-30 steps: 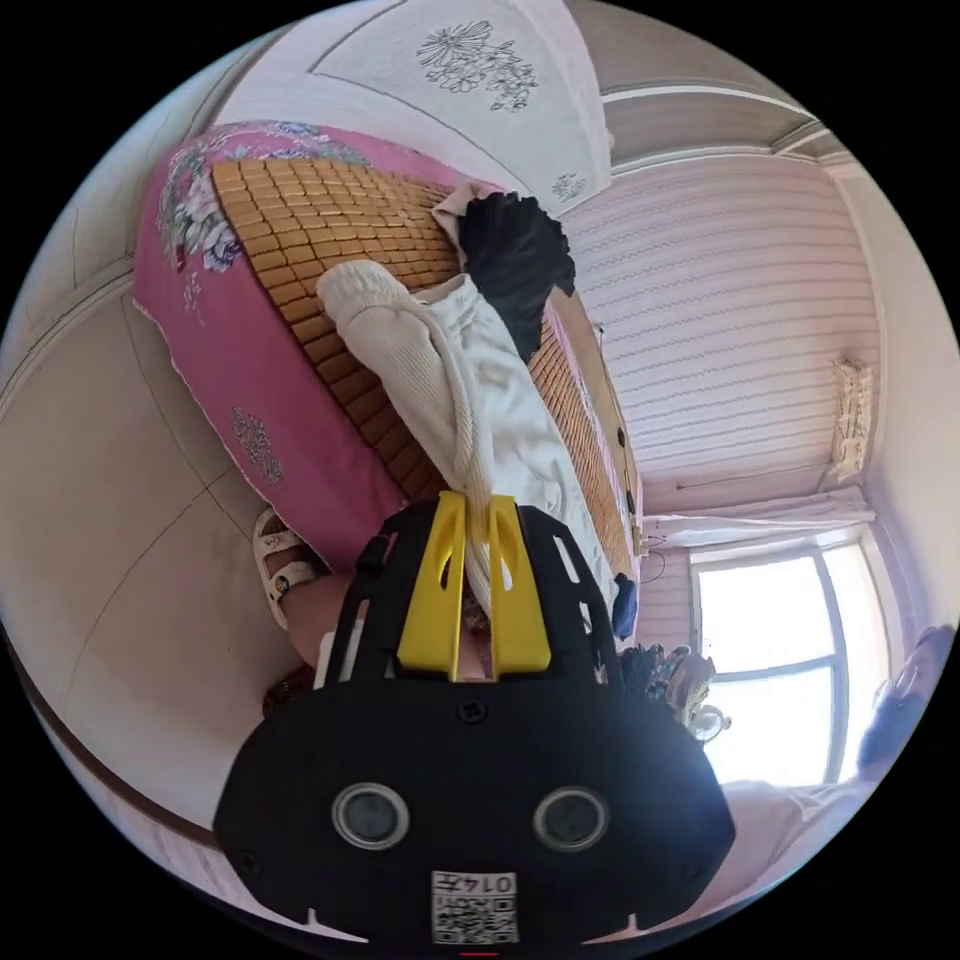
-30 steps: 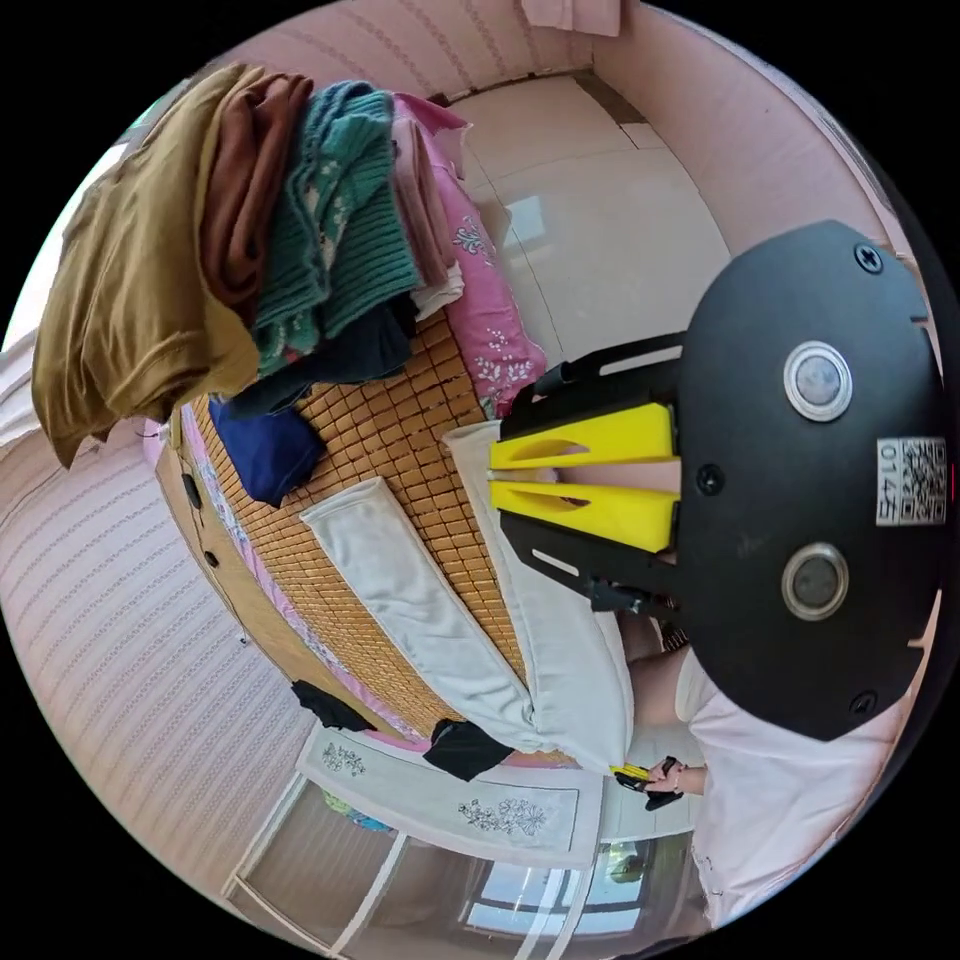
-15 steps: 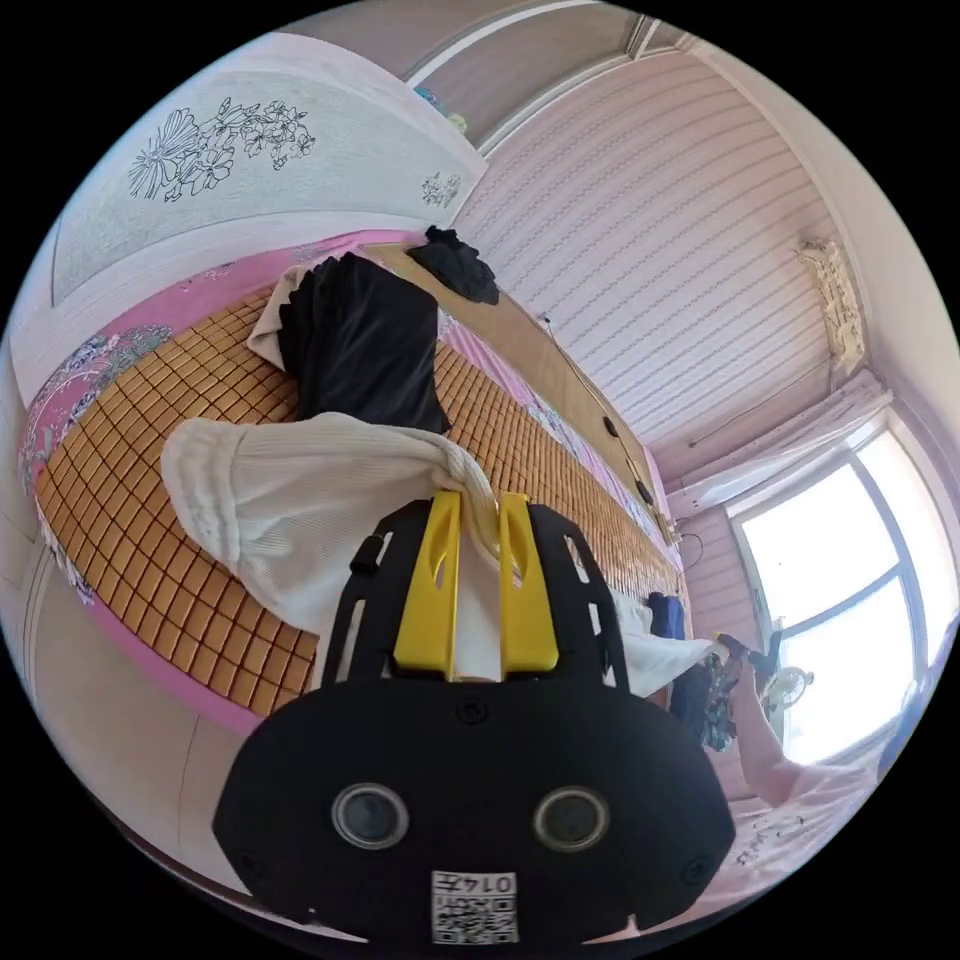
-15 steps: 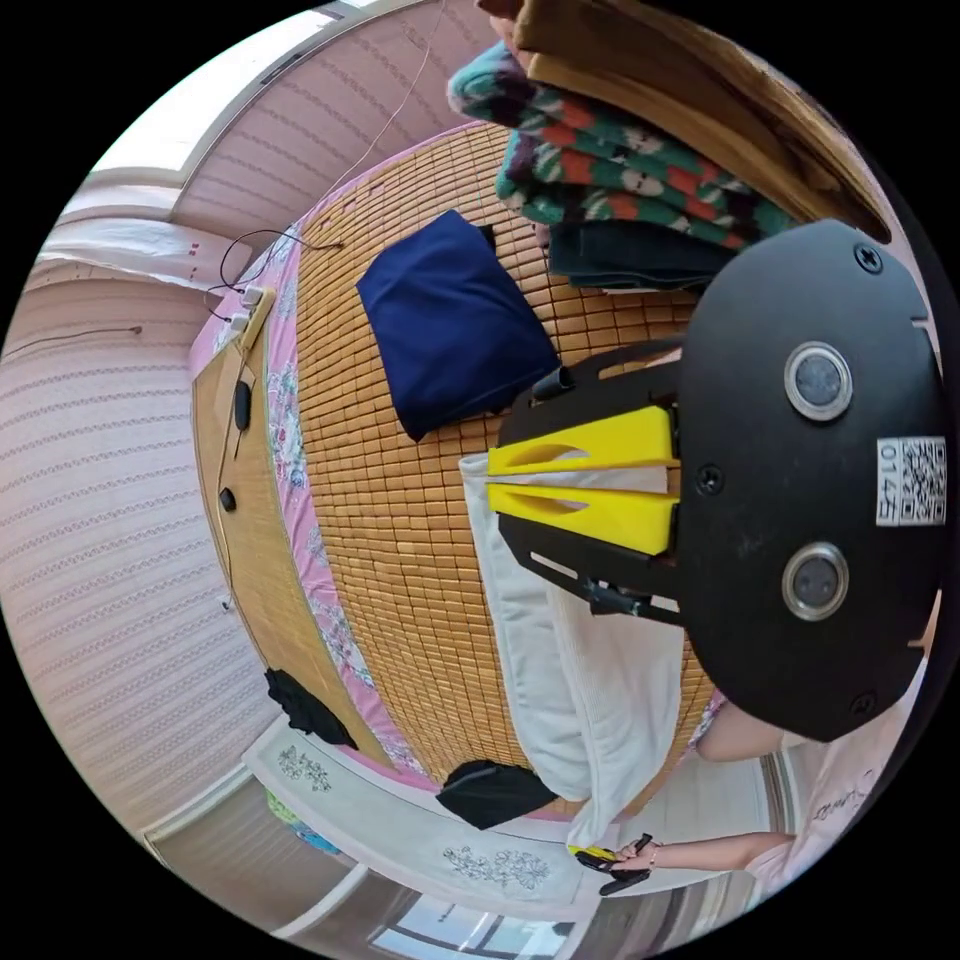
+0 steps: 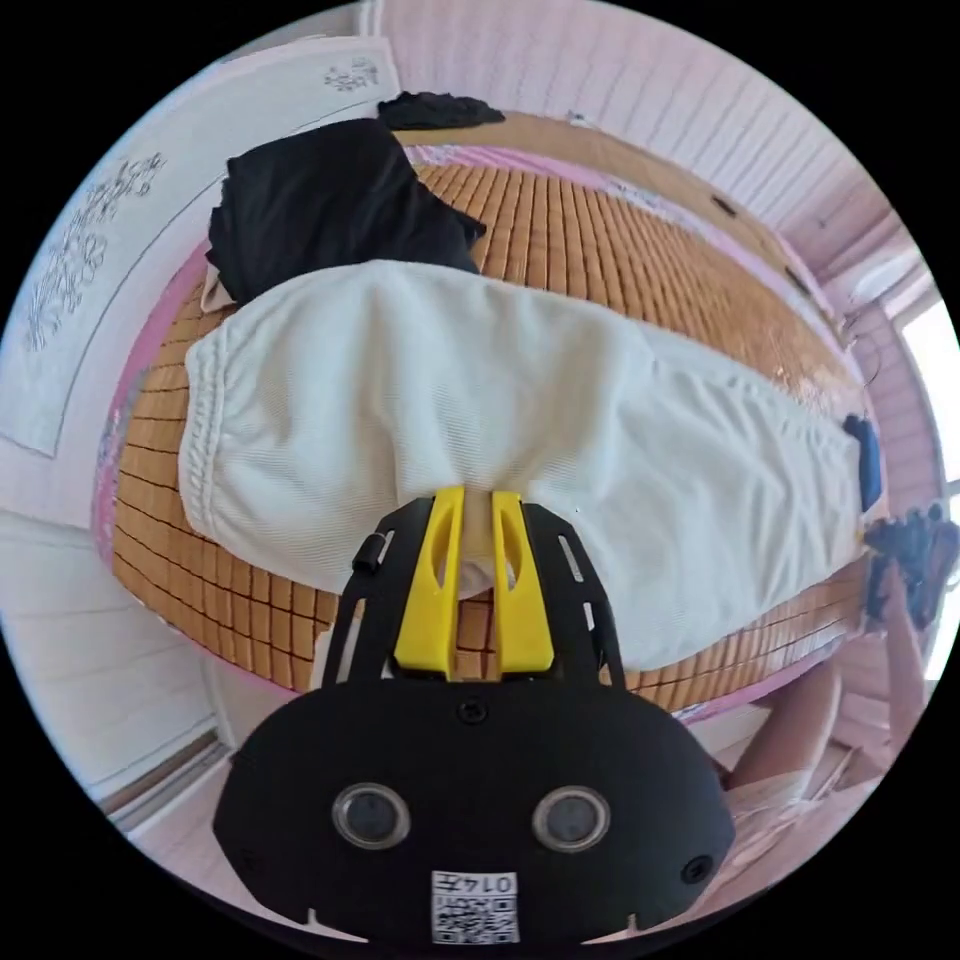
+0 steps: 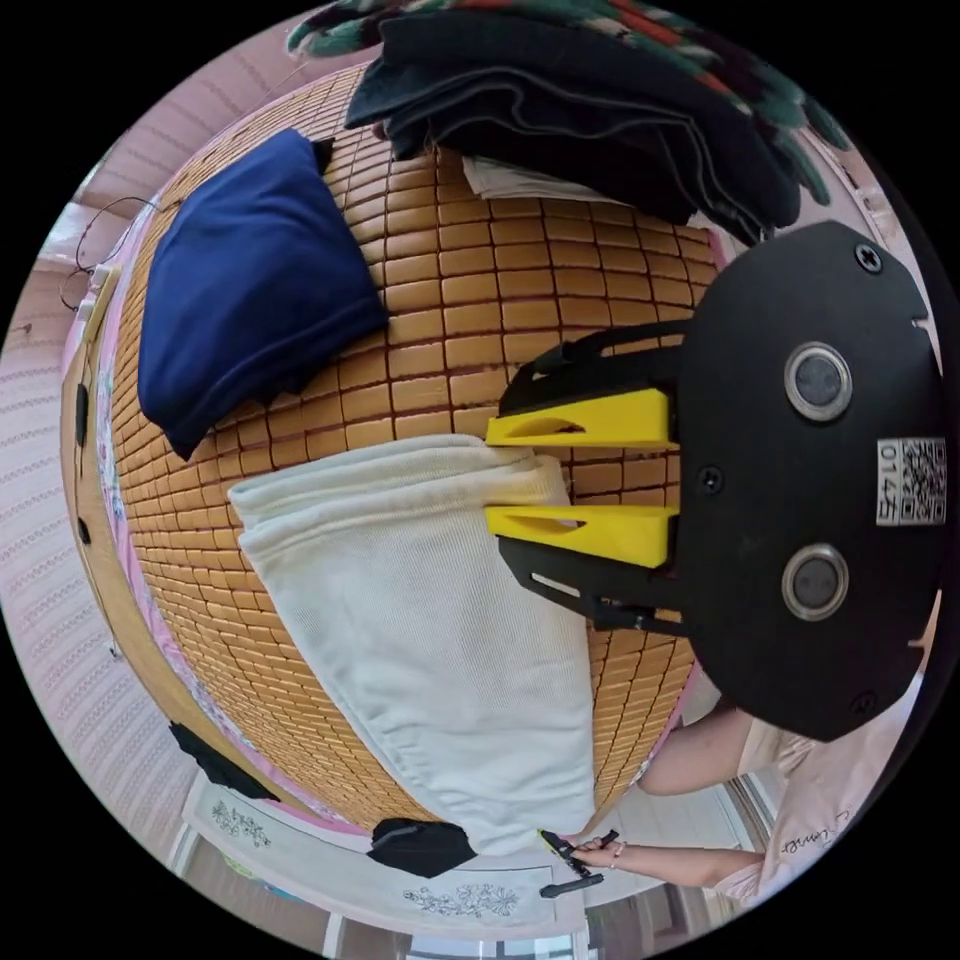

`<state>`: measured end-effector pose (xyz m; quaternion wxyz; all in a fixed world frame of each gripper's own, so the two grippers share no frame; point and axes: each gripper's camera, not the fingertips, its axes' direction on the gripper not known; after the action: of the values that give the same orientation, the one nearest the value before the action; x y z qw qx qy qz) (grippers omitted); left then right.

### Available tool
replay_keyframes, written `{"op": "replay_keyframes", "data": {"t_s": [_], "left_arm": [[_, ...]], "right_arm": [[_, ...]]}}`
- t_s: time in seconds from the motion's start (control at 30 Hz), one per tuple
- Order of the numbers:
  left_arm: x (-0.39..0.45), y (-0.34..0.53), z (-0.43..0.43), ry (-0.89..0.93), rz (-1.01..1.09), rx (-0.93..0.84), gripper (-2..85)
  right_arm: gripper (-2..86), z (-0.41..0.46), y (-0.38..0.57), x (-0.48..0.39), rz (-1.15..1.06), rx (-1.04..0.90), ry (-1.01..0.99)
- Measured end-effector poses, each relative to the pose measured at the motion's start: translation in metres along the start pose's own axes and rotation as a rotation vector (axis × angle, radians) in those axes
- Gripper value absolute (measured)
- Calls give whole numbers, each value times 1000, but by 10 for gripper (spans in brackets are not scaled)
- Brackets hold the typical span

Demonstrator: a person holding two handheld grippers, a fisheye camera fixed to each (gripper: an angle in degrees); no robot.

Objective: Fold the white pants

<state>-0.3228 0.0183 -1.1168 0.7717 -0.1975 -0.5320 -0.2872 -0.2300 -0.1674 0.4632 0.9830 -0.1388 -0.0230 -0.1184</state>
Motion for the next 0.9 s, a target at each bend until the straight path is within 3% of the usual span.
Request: {"op": "replay_keyframes", "data": {"t_s": [0.2, 0.33, 0.47, 0.63, 0.77, 0.9], "left_arm": [[58, 0, 20, -168, 229, -145, -8], [66, 46, 20, -14, 275, -245, -9], [76, 99, 2, 87, 308, -198, -5], [26, 125, -59, 222, 106, 19, 29], [-34, 100, -69, 134, -88, 122, 69], [-83, 56, -50, 129, -269, 113, 114]], "right_arm": [[50, -17, 42, -2, -55, -39, 82], [54, -24, 102, 16, 4, -76, 131], [67, -52, 137, 19, 85, 21, 125], [95, -87, 127, -9, 43, 235, 117], [148, -65, 78, -31, 0, 186, 110], [161, -34, 28, -55, -12, 116, 242]]}}
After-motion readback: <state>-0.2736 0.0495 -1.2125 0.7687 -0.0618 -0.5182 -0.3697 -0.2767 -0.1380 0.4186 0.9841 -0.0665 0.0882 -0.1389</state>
